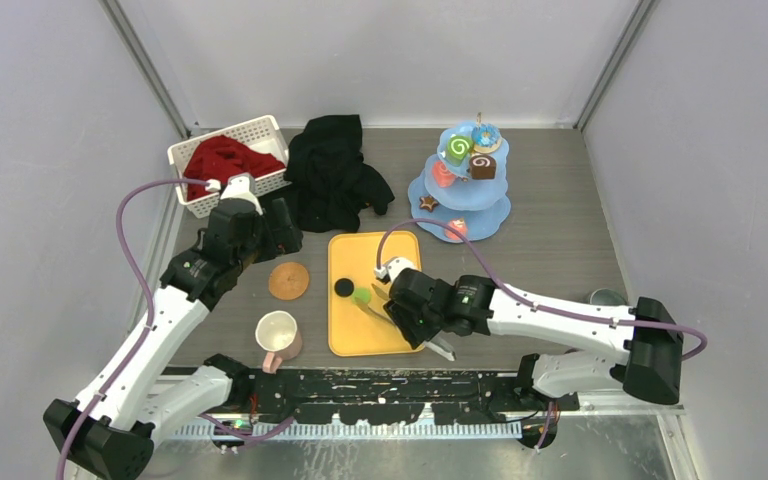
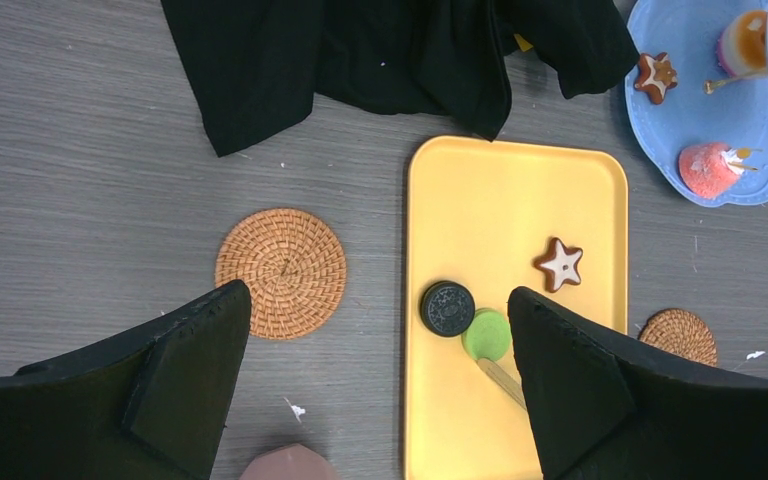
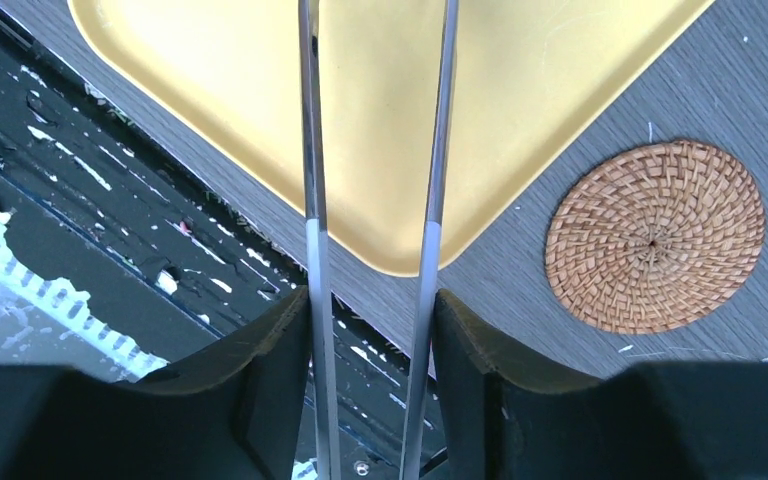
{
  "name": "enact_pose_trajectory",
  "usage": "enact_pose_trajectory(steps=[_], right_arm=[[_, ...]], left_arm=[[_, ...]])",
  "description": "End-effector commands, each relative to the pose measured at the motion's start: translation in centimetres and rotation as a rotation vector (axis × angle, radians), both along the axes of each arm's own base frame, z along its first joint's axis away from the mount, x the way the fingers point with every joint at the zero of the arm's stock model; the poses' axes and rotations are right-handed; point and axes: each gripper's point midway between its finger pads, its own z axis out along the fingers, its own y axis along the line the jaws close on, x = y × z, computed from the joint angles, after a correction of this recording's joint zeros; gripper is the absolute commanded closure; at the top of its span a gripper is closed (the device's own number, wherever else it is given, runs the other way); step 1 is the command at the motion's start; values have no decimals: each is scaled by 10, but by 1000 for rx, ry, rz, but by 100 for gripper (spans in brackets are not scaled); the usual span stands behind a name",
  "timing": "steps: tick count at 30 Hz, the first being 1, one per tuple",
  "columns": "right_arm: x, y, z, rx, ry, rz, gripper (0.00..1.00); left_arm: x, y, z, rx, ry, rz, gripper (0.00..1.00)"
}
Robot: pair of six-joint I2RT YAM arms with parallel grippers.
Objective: Serve the afternoon tea
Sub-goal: Pick up the desert from the tray.
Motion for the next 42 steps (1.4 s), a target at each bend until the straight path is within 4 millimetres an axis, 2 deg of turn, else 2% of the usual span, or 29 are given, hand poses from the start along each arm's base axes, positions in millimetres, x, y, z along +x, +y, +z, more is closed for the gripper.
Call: enact_pose_trajectory(steps=[1, 13, 19, 25, 29, 35, 42], right_arm=[[13, 25, 24, 100, -64, 5, 48], [17, 32, 16, 94, -72, 15, 47], [10, 17, -6, 49, -38, -11, 33], [-6, 16, -13, 90, 17, 7, 22], [-12, 9, -29, 52, 31, 5, 21], [-22, 12, -43, 27, 25, 22, 20], [-23, 14, -58, 9, -35, -7, 24]], left_arm=[[9, 2, 27, -14, -82, 19, 1], [9, 3, 26, -11, -77, 22, 1], [9, 3, 23, -7, -73, 21, 1], [10, 0, 21, -13, -66, 15, 1], [11, -1, 19, -19, -63, 11, 1], [11, 0, 20, -16, -66, 15, 1], [11, -3, 18, -20, -58, 7, 1]])
